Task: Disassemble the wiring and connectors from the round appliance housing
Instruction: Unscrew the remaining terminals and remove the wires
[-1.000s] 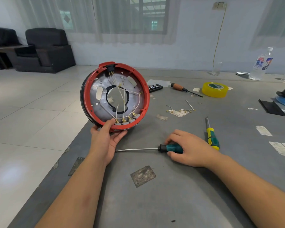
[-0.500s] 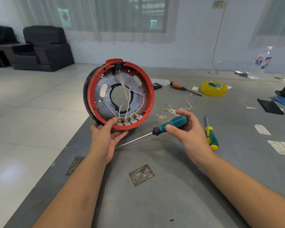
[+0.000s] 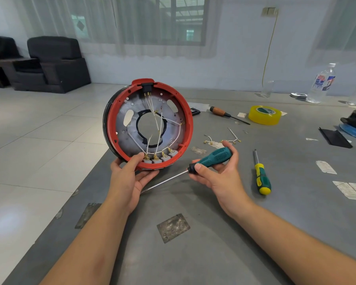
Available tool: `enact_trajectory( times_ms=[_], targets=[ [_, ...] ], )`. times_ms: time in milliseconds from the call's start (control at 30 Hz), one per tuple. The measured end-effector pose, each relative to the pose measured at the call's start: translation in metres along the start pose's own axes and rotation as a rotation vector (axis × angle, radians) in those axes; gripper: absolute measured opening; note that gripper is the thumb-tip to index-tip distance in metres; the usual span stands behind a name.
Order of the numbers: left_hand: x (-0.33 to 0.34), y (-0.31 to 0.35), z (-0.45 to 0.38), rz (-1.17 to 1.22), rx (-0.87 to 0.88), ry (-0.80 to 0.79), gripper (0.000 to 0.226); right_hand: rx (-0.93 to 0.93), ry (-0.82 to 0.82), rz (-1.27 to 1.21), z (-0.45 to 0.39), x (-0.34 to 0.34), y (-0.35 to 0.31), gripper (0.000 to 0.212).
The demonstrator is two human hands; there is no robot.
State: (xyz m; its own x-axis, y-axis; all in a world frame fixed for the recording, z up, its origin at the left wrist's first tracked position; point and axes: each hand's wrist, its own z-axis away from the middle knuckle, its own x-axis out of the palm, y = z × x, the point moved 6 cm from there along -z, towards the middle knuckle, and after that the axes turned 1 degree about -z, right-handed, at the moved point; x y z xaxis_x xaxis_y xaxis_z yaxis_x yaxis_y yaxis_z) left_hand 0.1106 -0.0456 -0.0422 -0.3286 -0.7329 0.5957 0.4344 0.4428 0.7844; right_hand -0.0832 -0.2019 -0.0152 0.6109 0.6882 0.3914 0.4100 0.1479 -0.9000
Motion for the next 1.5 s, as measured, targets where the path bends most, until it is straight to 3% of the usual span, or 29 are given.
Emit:
enact_trajectory(
  times_ms=[233,533,1500],
  targets=[
    [0.001,0.001,0.002,0.031,-0.001,0.01,0.06,-0.109,0.05,0.146,-0.001,-0.005,-0.018,0.072],
    [0.004,0.002,0.002,0.006,0.044,0.005,0.059,-0.219,0.155,0.037,-0.021,-0.038,-0.055,0.069],
    [0.008,0.004,0.007,-0.081,0.089,-0.025,0.075,-0.244,0.157,0.139,-0.033,-0.032,-0.068,0.068]
  ],
)
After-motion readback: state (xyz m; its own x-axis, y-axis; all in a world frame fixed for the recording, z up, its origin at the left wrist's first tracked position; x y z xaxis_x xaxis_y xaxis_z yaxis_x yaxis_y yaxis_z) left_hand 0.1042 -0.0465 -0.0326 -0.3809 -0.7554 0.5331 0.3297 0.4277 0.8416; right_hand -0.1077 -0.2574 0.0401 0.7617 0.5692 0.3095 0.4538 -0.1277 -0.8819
